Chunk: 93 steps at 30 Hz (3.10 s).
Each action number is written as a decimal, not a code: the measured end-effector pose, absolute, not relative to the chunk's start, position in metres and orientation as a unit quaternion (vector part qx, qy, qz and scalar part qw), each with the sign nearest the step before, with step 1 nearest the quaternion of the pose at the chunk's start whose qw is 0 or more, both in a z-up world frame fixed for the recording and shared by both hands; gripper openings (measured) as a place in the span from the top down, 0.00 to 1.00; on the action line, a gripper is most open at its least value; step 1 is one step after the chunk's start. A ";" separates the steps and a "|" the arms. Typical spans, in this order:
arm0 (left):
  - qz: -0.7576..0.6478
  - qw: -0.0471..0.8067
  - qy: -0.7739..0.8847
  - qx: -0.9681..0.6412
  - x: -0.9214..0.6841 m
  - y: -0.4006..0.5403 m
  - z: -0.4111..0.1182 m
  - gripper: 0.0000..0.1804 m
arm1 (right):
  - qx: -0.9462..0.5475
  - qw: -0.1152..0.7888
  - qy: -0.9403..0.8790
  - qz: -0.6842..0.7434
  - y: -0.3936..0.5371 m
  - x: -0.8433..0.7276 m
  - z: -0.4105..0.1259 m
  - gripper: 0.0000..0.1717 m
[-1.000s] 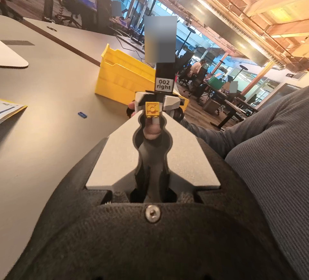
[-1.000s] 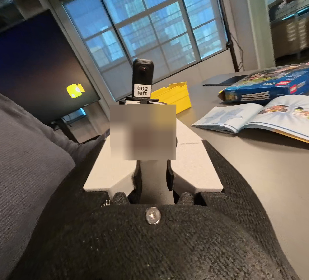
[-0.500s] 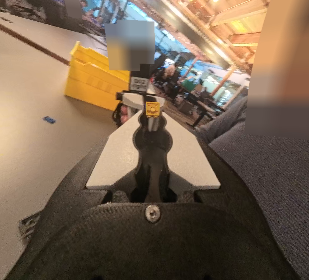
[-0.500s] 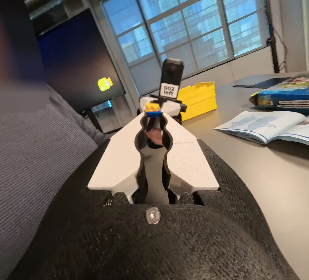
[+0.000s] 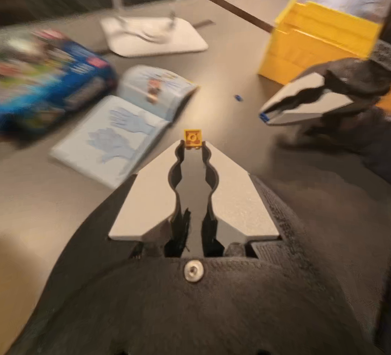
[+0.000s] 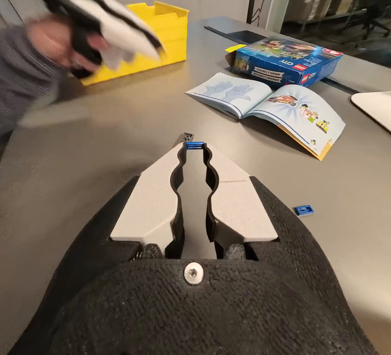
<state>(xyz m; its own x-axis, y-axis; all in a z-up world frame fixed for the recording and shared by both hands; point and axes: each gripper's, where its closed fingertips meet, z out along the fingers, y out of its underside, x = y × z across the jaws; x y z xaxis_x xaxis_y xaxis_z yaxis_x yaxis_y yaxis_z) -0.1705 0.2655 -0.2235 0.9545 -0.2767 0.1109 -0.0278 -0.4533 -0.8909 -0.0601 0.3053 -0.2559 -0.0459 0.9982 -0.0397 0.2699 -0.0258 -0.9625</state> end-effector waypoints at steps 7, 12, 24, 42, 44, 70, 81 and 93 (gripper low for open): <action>0.171 0.499 -0.089 -0.845 -0.311 0.162 -0.158 0.92 | -0.565 0.408 -0.568 0.438 0.307 -0.061 -0.258 0.92; 0.122 0.303 -0.203 -0.923 -0.360 0.095 -0.227 0.92 | -0.565 0.407 -0.576 0.427 0.305 -0.063 -0.261 0.92; 0.208 0.349 -0.255 -0.878 -0.403 0.093 -0.226 0.56 | -0.536 0.459 -0.587 0.397 0.302 -0.065 -0.254 0.92; -0.546 0.426 0.063 -0.718 -0.065 0.225 -0.194 0.72 | -0.224 0.709 -0.613 0.266 0.225 -0.071 -0.193 0.92; -0.538 0.426 0.072 -0.723 -0.061 0.229 -0.199 0.78 | -0.217 0.706 -0.618 0.268 0.220 -0.072 -0.194 0.92; 0.172 0.502 -0.129 -0.838 -0.317 0.167 -0.146 0.97 | -0.294 0.688 -0.594 0.294 0.241 -0.076 -0.198 0.82; 0.166 0.409 -0.269 -0.856 -0.382 0.117 -0.201 0.93 | -0.325 0.676 -0.588 0.305 0.251 -0.076 -0.203 0.85; 0.233 0.431 -0.283 -0.825 -0.385 0.106 -0.182 0.74 | -0.341 0.676 -0.569 0.321 0.257 -0.073 -0.199 0.86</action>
